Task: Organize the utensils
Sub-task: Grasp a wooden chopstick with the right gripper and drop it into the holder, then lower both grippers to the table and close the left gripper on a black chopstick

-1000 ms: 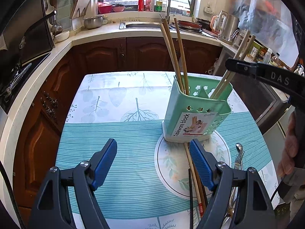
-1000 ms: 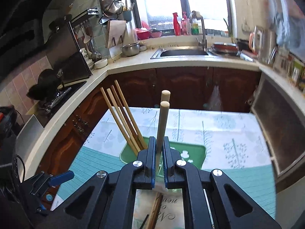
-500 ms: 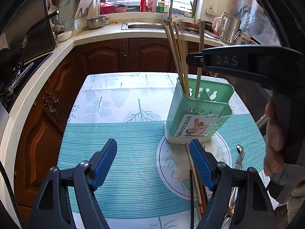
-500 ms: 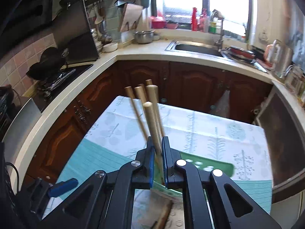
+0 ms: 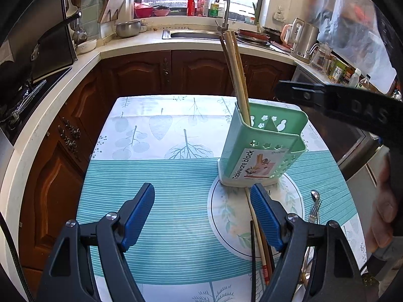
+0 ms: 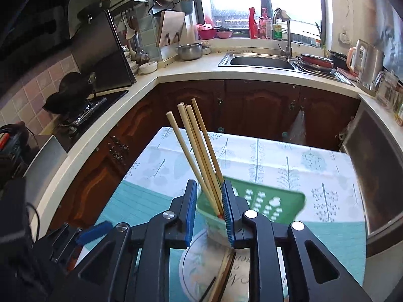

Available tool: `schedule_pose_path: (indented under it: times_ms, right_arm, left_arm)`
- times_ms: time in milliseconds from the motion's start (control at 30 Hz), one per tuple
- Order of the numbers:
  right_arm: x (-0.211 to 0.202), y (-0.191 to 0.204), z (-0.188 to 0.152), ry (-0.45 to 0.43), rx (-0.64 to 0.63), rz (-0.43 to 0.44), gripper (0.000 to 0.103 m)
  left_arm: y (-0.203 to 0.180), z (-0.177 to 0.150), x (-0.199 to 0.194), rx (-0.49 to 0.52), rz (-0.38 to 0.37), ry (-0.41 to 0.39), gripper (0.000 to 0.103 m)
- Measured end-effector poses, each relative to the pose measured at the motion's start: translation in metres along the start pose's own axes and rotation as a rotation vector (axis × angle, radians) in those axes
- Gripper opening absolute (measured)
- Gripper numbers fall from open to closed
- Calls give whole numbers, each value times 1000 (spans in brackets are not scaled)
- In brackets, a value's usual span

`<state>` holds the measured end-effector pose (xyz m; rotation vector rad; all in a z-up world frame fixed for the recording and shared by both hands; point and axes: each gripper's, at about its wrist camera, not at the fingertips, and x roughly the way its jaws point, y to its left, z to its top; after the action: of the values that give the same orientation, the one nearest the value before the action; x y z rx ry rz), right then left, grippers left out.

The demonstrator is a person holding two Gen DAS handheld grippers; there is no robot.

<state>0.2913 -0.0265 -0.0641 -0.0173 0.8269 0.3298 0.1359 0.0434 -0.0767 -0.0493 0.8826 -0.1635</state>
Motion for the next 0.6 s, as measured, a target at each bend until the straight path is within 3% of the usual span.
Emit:
schedule_pose_path:
  times_ms: [167,367,600]
  right_arm:
    - [-30,-12,-30,14,27,9,22]
    - [-71,-25,-83,17,51,1,37]
    - [-103,-42,-144,31,102,-26,37]
  left_arm:
    - [-5,-6,-9,6,-14,7,77]
    - [-18,-21,-22,34,-40,24,77]
    - [-30,-40,-25,11,-73,51,77]
